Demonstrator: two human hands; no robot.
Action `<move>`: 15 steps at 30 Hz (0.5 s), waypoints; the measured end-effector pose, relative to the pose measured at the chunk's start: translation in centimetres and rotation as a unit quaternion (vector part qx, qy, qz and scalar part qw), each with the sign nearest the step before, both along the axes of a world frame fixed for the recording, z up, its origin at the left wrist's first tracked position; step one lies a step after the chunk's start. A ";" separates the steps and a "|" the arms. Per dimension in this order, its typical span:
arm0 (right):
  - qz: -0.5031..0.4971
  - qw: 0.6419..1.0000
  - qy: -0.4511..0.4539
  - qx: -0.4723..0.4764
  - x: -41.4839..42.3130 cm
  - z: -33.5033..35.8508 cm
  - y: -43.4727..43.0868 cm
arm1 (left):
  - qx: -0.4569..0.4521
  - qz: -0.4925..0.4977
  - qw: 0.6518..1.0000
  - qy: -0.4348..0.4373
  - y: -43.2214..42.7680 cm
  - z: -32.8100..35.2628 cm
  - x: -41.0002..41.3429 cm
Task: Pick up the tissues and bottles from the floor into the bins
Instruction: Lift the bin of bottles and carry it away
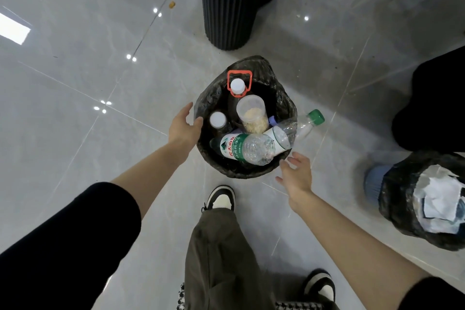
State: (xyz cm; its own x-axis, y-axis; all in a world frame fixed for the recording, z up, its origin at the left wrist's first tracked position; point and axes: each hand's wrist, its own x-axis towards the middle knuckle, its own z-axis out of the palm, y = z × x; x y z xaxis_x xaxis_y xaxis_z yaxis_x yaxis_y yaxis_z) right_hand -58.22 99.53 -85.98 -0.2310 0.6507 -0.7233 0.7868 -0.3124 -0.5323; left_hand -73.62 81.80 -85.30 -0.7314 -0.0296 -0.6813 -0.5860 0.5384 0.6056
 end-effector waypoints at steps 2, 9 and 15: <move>-0.072 0.996 0.029 -0.050 -0.8 -0.7 -0.1 | 0.019 0.014 1.000 0.010 0.4 -0.6 -0.5; -0.159 0.983 0.036 -0.082 -1.3 -2.8 0.3 | -0.002 0.003 0.999 0.035 1.2 -2.6 -1.7; -0.147 0.986 0.041 -0.071 -1.0 -1.2 0.4 | -0.001 -0.011 0.999 0.036 1.0 -1.3 -1.6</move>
